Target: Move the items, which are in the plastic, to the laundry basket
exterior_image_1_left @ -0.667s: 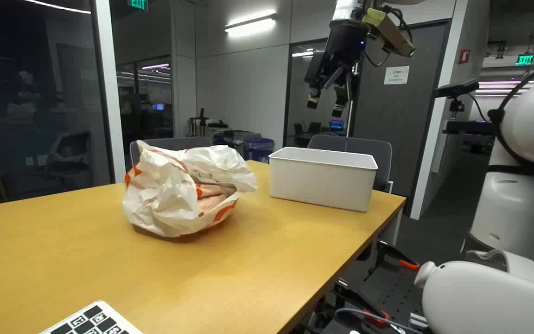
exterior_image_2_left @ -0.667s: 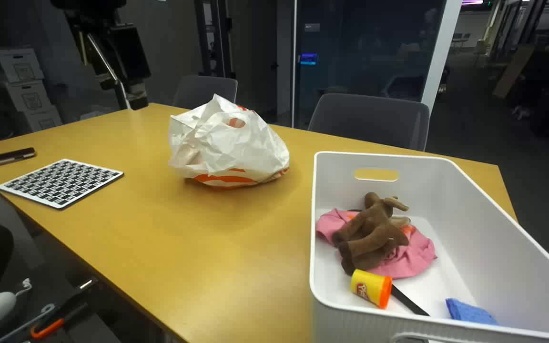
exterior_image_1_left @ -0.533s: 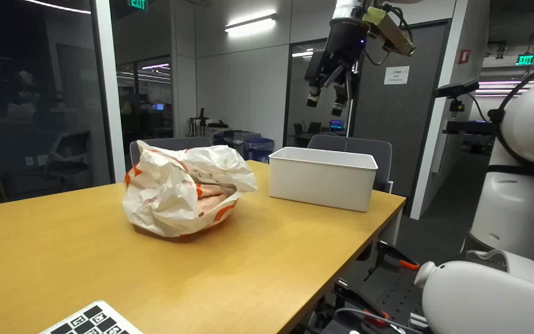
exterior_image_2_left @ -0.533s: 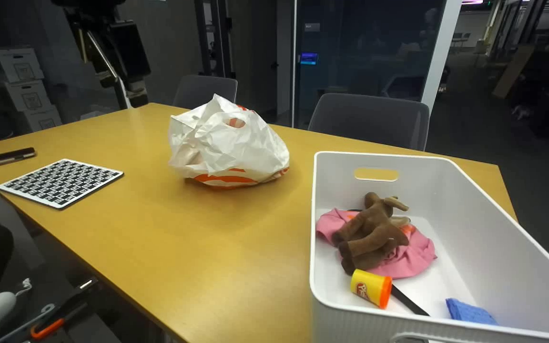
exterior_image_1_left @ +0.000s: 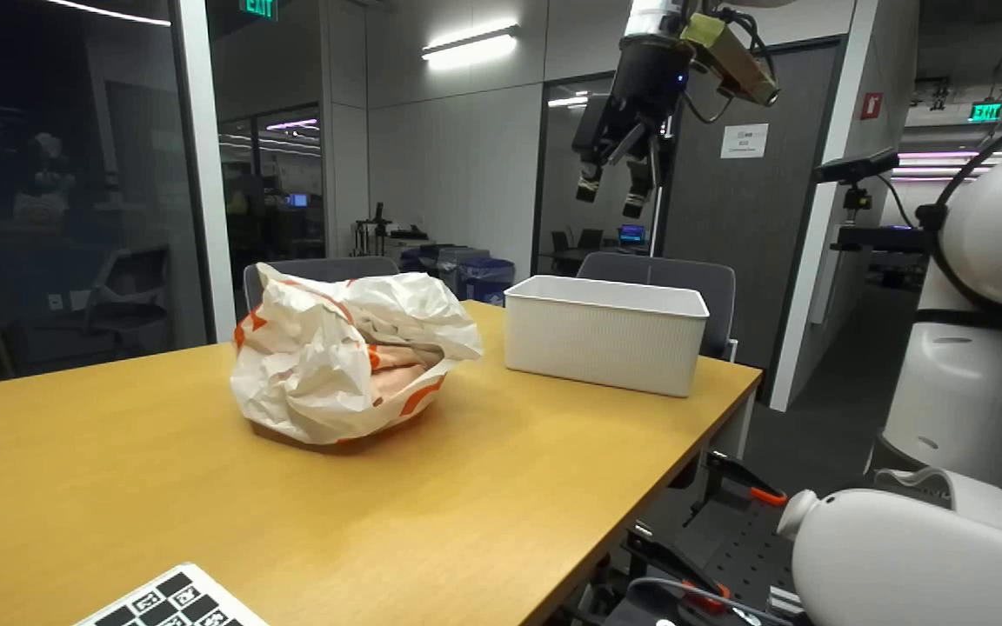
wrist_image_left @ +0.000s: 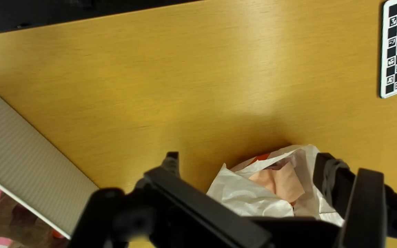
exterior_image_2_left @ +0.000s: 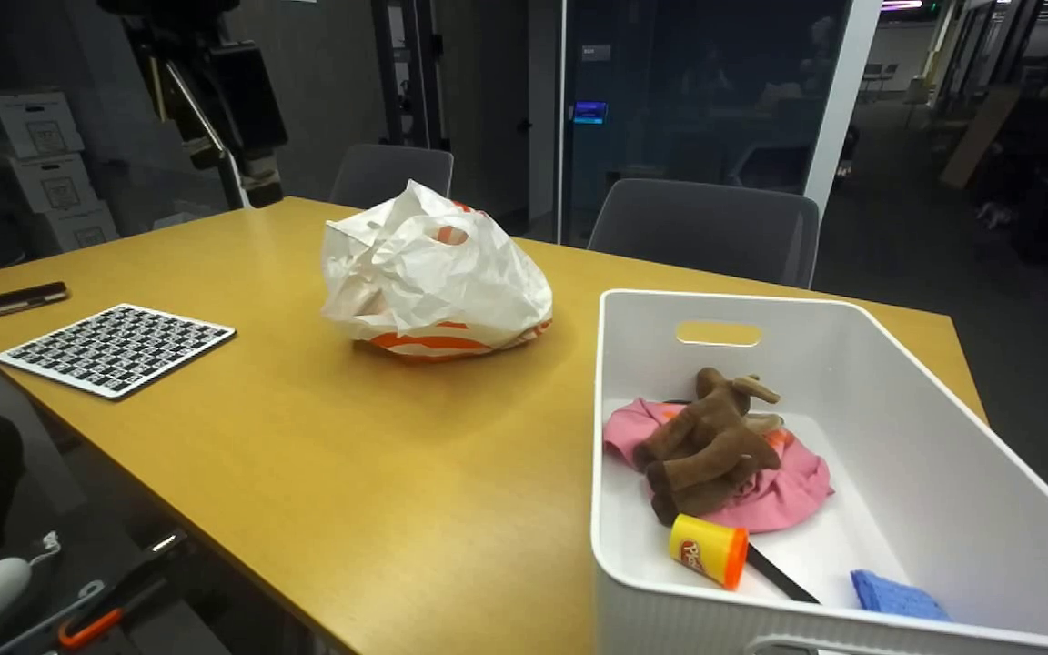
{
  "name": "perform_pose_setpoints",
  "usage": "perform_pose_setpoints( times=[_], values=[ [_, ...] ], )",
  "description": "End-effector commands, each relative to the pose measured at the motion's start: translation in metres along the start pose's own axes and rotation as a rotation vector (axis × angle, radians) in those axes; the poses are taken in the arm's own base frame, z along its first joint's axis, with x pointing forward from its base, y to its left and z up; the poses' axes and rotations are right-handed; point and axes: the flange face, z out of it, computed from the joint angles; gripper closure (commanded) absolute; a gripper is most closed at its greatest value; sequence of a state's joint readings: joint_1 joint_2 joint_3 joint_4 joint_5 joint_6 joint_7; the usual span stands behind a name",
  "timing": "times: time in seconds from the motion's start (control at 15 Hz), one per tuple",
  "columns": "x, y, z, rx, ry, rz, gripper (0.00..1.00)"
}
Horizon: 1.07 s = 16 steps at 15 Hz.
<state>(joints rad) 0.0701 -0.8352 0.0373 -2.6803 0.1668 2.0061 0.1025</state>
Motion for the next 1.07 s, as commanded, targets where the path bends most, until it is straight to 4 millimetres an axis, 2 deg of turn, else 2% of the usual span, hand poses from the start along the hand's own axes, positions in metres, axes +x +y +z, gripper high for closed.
perform_pose_setpoints(
  times=[0.0, 0.07, 0.2, 0.53, 0.8, 1.0],
  values=[
    [0.010, -0.018, 0.009, 0.047, 0.009, -0.070, 0.00],
    [0.014, -0.035, 0.016, 0.066, 0.010, -0.123, 0.00],
    [0.022, -0.057, 0.029, 0.091, -0.001, -0.191, 0.00],
    [0.057, -0.110, 0.091, 0.098, 0.003, -0.374, 0.00],
    [0.074, -0.171, 0.119, 0.211, -0.056, -0.539, 0.00],
    [0.093, -0.198, 0.143, 0.340, -0.098, -0.626, 0.00]
  ],
)
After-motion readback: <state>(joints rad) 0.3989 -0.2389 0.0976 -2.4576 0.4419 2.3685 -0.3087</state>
